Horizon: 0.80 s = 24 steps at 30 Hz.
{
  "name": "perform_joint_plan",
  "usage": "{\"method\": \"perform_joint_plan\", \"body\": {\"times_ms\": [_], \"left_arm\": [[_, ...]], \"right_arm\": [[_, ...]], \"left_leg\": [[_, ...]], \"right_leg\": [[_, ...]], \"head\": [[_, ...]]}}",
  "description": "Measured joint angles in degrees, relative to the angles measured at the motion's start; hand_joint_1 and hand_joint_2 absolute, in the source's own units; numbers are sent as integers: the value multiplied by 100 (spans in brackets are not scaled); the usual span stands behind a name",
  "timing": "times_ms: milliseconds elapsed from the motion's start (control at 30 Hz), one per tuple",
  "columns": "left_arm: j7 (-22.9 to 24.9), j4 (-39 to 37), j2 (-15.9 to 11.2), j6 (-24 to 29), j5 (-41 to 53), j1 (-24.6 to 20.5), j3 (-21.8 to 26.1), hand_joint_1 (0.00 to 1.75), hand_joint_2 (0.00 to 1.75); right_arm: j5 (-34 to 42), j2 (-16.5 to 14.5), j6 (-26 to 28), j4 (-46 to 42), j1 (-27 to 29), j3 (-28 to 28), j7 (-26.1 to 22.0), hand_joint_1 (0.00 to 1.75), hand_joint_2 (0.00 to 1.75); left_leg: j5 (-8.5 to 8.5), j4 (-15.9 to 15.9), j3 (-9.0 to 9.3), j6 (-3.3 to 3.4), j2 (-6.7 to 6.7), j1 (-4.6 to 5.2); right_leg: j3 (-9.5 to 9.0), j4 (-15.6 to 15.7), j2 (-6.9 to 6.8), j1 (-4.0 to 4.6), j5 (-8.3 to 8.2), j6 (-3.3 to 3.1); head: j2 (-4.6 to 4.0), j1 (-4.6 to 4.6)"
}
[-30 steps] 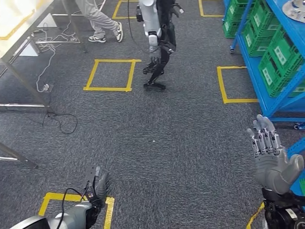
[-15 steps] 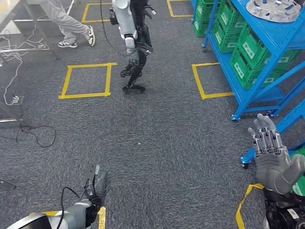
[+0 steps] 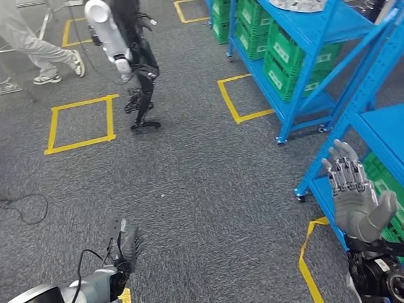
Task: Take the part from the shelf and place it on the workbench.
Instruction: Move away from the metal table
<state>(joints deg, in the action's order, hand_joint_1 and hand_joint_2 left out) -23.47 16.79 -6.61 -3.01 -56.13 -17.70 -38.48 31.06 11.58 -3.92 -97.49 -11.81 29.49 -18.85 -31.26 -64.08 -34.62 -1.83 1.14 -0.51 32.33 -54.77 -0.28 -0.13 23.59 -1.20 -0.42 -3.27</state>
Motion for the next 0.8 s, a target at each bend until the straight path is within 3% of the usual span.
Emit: {"method": "perform_joint_plan", "body": {"times_ms": [67, 100, 167, 233, 300, 367, 433, 500, 567, 600, 633, 733, 800], "left_arm": [[-1, -1, -20, -1, -8, 51, 2, 0, 0], [-1, -2, -27, 0, -10, 73, 3, 0, 0], [-1, -2, -36, -1, -11, 83, 5, 0, 0], [-1, -2, -54, -1, -10, 70, 7, 0, 0], [-2, -1, -75, -3, -12, 60, 8, 0, 0], [-5, 0, -74, -5, -20, 49, 9, 0, 0], [-11, 0, -64, -8, -25, 37, 10, 0, 0], [-18, 0, -63, -9, -24, 44, 10, 0, 0], [-22, 0, -66, -9, -25, 67, 10, 0, 0], [-25, -1, -68, -10, -25, 77, 10, 0, 0], [-27, -1, -69, -12, -26, 82, 10, 0, 0], [-35, -1, -75, -23, -29, 84, 10, 0, 0], [-45, -2, -91, -25, -38, 86, 11, 0, 0]], "right_arm": [[-1, -23, -13, 86, -13, 5, -3, 0, 0], [-1, -33, -20, 123, -12, 8, -4, 0, 0], [0, -47, -34, 181, -15, 10, -8, 0, 0], [0, -65, -42, 221, -25, 13, -11, 0, 0], [-1, -81, -45, 258, -32, 15, -15, 0, 0], [-1, -85, -49, 292, -30, 17, -19, 0, 0], [-2, -87, -55, 321, -36, 22, -28, 0, 0], [-3, -90, -63, 346, -46, 29, -39, 0, 0], [-4, -91, -66, 376, -41, 37, -42, 0, 0], [-4, -91, -66, 392, -33, 40, -43, 0, 0], [-4, -91, -66, 406, -27, 42, -43, 0, 0], [-5, -92, -78, 429, -27, 50, -47, 0, 0], [-15, -94, -90, 437, -27, 54, -52, 0, 0]], "left_leg": [[-215, -715, -397, -1, -73, 0], [-166, -793, -474, 6, -83, 1], [221, -272, -293, 45, -132, 1], [598, 562, 59, 101, -351, -11], [698, 961, 231, 129, -484, -10], [704, 1026, 266, 154, -380, -11], [727, 1093, 317, 205, -256, -32], [728, 1125, 355, 243, -133, -28], [712, 1120, 364, 253, -6, -16], [701, 1118, 371, 247, 59, -16], [685, 1114, 383, 235, 120, -18], [610, 1084, 449, 155, 284, -14], [578, 1060, 467, 96, 381, 16]], "right_leg": [[5, -1, 145, 9, -3, -25], [5, -2, 223, 13, -4, -29], [-6, -6, 375, 14, -6, -31], [0, -18, 514, 17, -5, -14], [34, -27, 639, 6, -9, 39], [70, -21, 737, -13, -19, 112], [169, -211, 548, -2, 108, 174], [467, -877, 217, -4, 457, 227], [820, -1621, 92, -45, 742, 276], [882, -1740, 70, -67, 735, 297], [825, -1621, 44, -88, 620, 315], [222, -449, -227, -89, 107, 326], [28, -82, -342, -43, 46, 260]], "head": [[0, -17], [0, -20], [0, -28], [0, -31], [0, -25], [0, -25], [0, 3], [0, 49], [0, 67], [0, 68], [0, 68], [0, 77], [0, 65]]}}
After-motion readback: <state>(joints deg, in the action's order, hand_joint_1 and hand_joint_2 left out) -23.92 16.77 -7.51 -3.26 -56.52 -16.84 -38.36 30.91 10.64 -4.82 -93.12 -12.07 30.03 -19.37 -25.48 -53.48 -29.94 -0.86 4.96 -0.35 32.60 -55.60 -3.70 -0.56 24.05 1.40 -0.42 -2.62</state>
